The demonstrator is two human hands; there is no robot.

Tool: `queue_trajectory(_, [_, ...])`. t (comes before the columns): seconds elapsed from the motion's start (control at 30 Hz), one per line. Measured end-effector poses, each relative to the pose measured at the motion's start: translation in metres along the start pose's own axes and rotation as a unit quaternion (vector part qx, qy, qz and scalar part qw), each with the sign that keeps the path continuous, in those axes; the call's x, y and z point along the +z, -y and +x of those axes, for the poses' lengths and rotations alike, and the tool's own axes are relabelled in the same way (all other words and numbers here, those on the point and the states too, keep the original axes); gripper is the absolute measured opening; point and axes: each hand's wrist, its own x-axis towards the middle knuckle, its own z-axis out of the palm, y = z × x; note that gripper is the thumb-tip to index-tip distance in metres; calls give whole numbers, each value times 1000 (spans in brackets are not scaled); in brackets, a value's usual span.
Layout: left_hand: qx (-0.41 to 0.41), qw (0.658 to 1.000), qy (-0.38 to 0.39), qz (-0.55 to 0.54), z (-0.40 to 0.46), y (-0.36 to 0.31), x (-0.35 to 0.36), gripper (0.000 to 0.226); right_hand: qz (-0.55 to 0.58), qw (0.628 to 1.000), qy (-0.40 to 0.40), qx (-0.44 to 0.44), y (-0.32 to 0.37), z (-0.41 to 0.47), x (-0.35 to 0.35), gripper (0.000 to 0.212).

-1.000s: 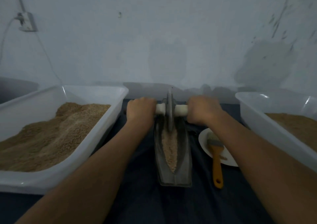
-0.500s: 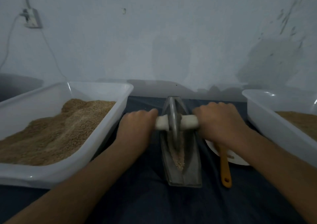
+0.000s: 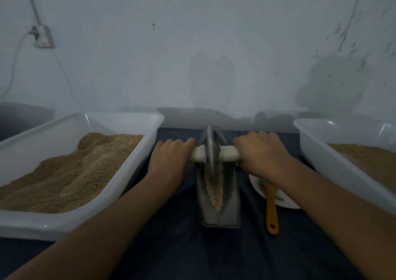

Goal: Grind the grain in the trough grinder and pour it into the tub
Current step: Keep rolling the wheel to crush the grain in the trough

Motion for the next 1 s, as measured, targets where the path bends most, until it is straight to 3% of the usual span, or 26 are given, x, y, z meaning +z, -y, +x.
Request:
queue_trajectory(0.1, [31, 998, -4, -50, -27, 4, -5, 47, -50, 997, -47, -33, 7, -27, -10, 11])
queue_trajectory(0.2, [44, 997, -28, -49, -30, 5, 1, 44, -52, 997, -62, -20, 3, -39, -3, 15])
queue_trajectory(0.33, [17, 1000, -21, -8, 7, 5, 13, 30, -2, 1000, -4, 31, -1, -5, 10, 28])
queue_trajectory(0.43, [-14, 999, -37, 20, 40, 2, 23, 15, 55, 995, 67, 39, -11, 36, 17, 17])
queue_trajectory(0.57, [-41, 999, -31, 15, 59, 2, 25, 17, 107, 985, 122, 54, -20, 64, 18, 16])
queue_trajectory(0.73, [-32, 999, -32, -6, 15, 1, 13, 20, 27, 999, 17, 25, -6, 32, 14, 18])
queue_trajectory(0.87, [15, 1000, -9, 23, -28, -6, -14, 61, 22, 997, -77, -1, 3, -27, 13, 26])
queue_trajectory(1.0, [26, 998, -25, 44, -57, -11, -26, 73, -22, 989, -143, -35, 2, -62, 13, 33])
